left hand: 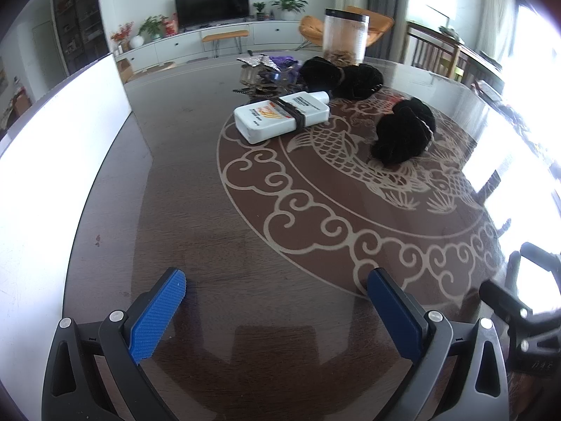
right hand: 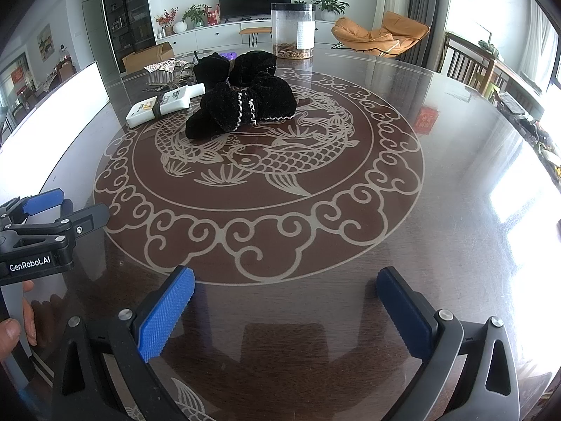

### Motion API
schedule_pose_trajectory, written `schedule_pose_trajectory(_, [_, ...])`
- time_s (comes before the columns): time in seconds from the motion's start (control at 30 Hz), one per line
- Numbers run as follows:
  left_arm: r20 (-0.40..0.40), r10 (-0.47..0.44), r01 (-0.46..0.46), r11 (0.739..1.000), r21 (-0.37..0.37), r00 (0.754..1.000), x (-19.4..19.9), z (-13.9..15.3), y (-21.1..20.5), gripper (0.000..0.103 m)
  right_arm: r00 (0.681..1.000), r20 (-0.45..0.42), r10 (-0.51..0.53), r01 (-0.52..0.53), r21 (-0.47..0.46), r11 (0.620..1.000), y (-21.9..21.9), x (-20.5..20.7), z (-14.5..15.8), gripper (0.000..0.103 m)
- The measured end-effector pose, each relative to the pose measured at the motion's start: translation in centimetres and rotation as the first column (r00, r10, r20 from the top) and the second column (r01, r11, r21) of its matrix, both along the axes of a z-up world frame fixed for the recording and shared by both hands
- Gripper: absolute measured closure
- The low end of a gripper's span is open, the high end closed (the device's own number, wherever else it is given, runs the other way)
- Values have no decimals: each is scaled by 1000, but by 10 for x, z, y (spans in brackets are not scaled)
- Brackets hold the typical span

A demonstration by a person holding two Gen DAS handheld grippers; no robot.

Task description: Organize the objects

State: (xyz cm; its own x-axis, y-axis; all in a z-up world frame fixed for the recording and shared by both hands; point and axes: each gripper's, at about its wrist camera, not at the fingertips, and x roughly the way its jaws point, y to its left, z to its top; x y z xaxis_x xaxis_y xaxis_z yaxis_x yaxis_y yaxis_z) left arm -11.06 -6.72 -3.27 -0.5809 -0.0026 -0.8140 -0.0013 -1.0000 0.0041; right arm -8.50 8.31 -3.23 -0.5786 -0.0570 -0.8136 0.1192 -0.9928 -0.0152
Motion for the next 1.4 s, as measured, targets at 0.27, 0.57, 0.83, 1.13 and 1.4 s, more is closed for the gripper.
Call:
schedule_pose_trajectory(0.27, [-2,10,-10,1000,7,1000,21,-2,-18,0,1000,0,0,0,0,1000,0,0,0,0])
schedule_pose_trajectory(0.57, [-1,8,-8,1000,-1,1000,22,-2,-17,0,1000,16,-5,5,0,1000,-1,-10,1,0])
schedule_pose_trajectory(0.83, [-1,8,-8,1000,-1,1000,22,-2,-17,0,991,105,-79,95,-157,983,-25,-112,8,0])
schedule_pose_trajectory(1.13, [0,8,-8,1000,-2,1000,23,-2,-17,0,994,45,-102,107,-130,986,-28,-162,13,50])
schedule_pose_trajectory(1.4, [1,8,-8,1000,-3,1000,23,-1,-18,0,997,-54,59,-61,-47,997,13,-79,8,53])
